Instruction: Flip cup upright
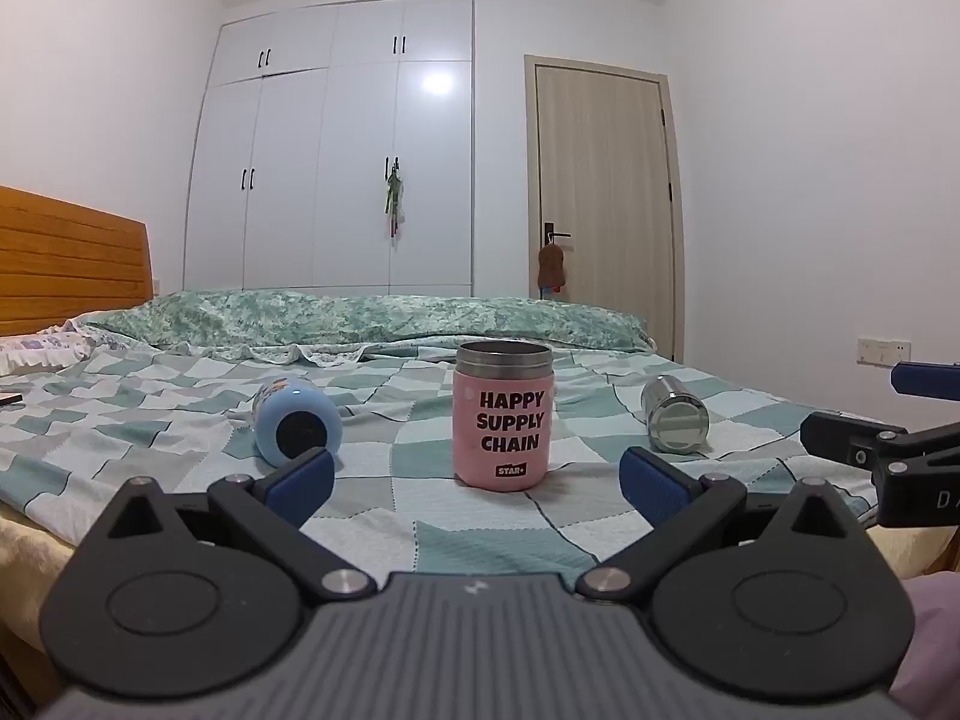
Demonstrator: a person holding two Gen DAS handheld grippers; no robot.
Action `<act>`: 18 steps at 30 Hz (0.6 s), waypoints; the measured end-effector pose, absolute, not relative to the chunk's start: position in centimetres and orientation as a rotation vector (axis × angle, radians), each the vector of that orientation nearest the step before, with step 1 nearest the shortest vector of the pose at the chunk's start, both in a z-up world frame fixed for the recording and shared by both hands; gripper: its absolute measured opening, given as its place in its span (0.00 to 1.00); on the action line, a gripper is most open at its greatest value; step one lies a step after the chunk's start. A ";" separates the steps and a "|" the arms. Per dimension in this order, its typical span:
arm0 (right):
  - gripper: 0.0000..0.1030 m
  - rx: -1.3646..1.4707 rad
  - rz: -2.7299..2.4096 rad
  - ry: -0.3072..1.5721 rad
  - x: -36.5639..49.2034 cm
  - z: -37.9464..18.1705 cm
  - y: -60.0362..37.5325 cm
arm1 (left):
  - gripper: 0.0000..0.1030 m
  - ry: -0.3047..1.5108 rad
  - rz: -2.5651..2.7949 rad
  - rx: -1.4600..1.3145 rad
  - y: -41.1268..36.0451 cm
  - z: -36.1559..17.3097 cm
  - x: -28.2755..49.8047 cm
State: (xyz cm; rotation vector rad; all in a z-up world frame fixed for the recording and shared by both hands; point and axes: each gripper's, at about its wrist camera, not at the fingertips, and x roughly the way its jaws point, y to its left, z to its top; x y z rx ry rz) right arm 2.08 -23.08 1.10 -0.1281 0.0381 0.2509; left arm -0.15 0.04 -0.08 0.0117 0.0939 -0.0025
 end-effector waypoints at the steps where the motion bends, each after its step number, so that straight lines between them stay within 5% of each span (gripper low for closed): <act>1: 1.00 -0.129 0.251 0.040 2.1 1.1 -23.1 | 1.00 0.095 -0.002 0.011 0.0 -0.1 -0.2; 18: 1.00 -0.128 0.251 0.040 2.1 1.1 -23.1 | 1.00 0.096 -0.007 0.009 0.1 0.1 -0.2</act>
